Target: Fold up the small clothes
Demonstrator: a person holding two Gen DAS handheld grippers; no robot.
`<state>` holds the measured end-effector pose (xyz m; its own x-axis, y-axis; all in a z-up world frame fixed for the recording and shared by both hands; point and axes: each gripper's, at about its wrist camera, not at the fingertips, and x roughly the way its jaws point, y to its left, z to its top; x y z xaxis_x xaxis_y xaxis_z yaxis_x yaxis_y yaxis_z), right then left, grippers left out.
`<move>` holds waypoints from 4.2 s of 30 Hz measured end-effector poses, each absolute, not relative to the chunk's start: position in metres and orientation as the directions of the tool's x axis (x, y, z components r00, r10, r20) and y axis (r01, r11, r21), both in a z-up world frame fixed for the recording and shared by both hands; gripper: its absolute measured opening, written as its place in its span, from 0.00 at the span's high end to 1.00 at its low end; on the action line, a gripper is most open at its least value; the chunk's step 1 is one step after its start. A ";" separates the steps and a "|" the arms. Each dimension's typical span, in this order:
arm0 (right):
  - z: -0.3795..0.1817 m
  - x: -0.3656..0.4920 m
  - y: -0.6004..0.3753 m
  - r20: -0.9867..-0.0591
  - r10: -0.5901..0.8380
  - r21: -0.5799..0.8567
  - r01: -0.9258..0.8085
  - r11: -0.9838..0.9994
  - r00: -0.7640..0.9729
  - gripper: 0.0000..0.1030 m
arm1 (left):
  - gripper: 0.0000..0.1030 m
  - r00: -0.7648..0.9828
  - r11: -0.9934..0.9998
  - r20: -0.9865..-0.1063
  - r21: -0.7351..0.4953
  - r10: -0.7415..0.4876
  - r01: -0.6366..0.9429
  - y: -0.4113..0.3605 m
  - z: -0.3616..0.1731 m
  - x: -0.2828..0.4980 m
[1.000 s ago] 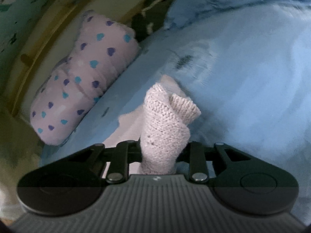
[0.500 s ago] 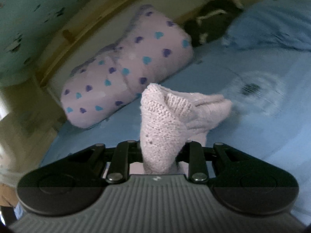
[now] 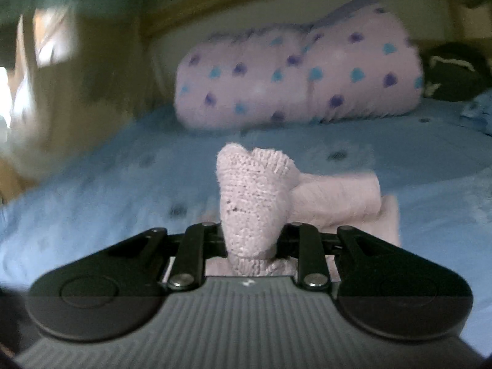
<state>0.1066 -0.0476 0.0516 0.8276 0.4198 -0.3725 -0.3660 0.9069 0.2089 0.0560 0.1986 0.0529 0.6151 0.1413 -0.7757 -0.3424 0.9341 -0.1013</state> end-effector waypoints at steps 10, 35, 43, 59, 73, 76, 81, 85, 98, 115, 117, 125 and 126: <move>0.015 0.112 -0.031 -0.457 0.431 0.218 -0.372 0.902 0.778 0.74 | 0.08 0.626 0.916 -0.767 -0.136 0.145 -0.379 0.215 0.055 0.051; 0.030 0.052 -0.003 -0.425 0.650 0.182 -0.644 0.743 0.630 0.51 | 0.08 0.788 0.942 -0.616 -0.256 0.013 -0.216 0.191 0.089 0.047; 0.036 0.040 -0.084 -0.331 0.618 0.332 -0.525 0.783 0.713 0.41 | 0.09 0.804 0.972 -0.593 -0.213 -0.052 -0.094 0.154 0.075 0.090; -0.039 0.095 -0.158 -0.277 0.530 0.619 -0.273 0.736 0.801 0.36 | 0.56 0.693 0.990 -0.721 -0.109 -0.018 -0.088 0.130 0.039 0.199; -0.032 0.087 -0.165 -0.247 0.534 0.620 -0.291 0.729 0.809 0.36 | 0.71 0.744 0.980 -0.655 -0.026 0.133 -0.199 0.157 0.046 0.166; -0.033 0.089 -0.158 -0.274 0.543 0.595 -0.304 0.744 0.794 0.36 | 0.55 0.750 0.979 -0.645 -0.011 0.150 -0.206 0.161 0.042 0.159; -0.035 0.089 -0.157 -0.277 0.548 0.586 -0.314 0.747 0.789 0.36 | 0.32 0.753 0.981 -0.648 -0.050 0.111 -0.187 0.168 0.058 0.128; -0.037 0.090 -0.159 -0.278 0.559 0.605 -0.310 0.733 0.781 0.36 | 0.21 0.731 0.982 -0.677 -0.064 0.087 -0.176 0.163 0.069 0.095; -0.042 0.084 -0.141 -0.348 0.542 0.576 -0.282 0.768 0.765 0.51 | 0.15 0.728 0.967 -0.677 -0.102 0.103 -0.232 0.174 0.042 0.053; -0.019 0.082 -0.137 -0.400 0.537 0.573 -0.255 0.779 0.743 0.23 | 0.09 0.762 0.937 -0.645 -0.300 -0.060 -0.180 0.203 0.050 0.046; -0.015 0.082 -0.141 -0.377 0.549 0.591 -0.263 0.763 0.746 0.21 | 0.09 0.756 0.934 -0.649 -0.315 -0.083 -0.168 0.202 0.048 0.050; -0.018 0.105 -0.124 -0.455 0.569 0.522 -0.313 0.793 0.685 0.21 | 0.08 0.717 0.930 -0.690 -0.322 -0.102 -0.178 0.196 0.033 0.067; -0.021 0.108 -0.123 -0.460 0.572 0.524 -0.312 0.792 0.679 0.21 | 0.07 0.715 0.929 -0.692 -0.325 -0.104 -0.179 0.197 0.032 0.068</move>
